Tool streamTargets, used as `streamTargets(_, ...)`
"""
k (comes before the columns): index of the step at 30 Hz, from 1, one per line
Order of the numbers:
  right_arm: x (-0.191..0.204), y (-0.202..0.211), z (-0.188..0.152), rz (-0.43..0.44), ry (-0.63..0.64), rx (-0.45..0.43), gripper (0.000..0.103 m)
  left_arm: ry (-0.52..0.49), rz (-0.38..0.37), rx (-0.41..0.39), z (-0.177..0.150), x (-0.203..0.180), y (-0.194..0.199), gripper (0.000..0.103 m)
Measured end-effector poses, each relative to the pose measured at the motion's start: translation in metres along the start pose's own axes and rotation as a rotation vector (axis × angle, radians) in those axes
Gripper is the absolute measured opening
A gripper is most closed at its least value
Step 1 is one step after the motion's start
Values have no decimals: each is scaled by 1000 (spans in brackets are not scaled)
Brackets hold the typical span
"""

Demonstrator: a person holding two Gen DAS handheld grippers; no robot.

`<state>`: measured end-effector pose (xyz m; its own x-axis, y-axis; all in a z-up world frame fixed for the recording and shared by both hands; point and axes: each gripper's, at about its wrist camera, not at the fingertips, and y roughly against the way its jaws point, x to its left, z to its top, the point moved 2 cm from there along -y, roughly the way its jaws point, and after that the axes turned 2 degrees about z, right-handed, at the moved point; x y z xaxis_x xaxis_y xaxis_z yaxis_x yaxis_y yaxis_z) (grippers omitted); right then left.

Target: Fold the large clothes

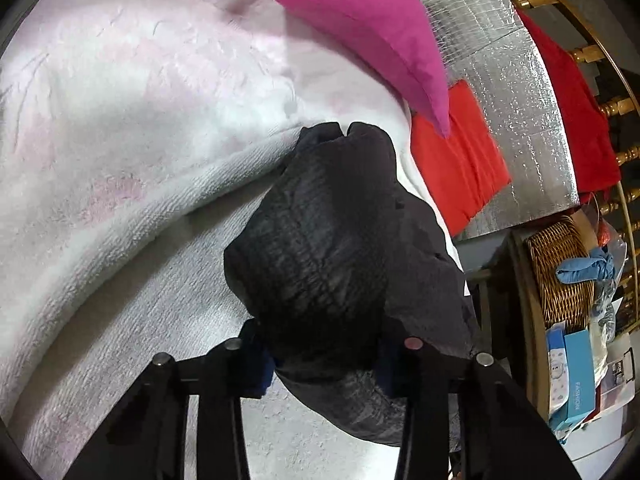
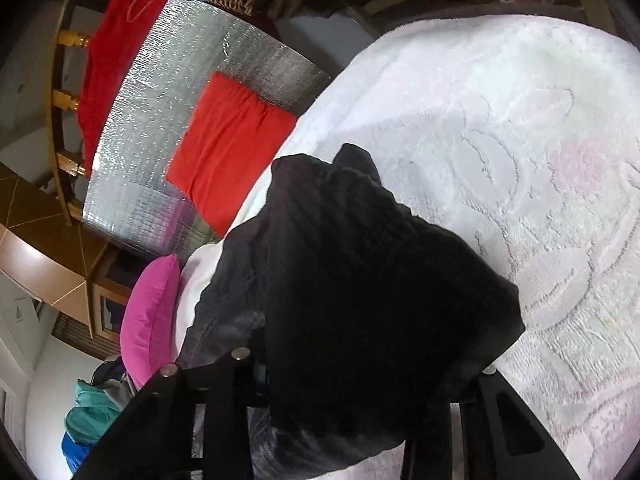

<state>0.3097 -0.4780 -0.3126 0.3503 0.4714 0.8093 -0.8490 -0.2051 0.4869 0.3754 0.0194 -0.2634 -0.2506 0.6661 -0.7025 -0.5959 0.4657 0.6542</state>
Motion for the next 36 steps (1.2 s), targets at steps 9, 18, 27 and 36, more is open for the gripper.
streamTargets(9, -6, 33, -17, 1, -13, 23, 37, -29, 42, 3, -16, 3, 32, 37)
streamTargets(18, -20, 84, -50, -3, -32, 47, 37, -52, 59, 25, -46, 23, 73, 37)
streamTargets(27, -44, 137, -98, -1, -36, 98, 37, -76, 72, 26, -97, 67, 128, 37)
streamTargets(36, -66, 156, -101, -44, -67, 252, 68, -408, 381, -12, -116, 35, 145, 68)
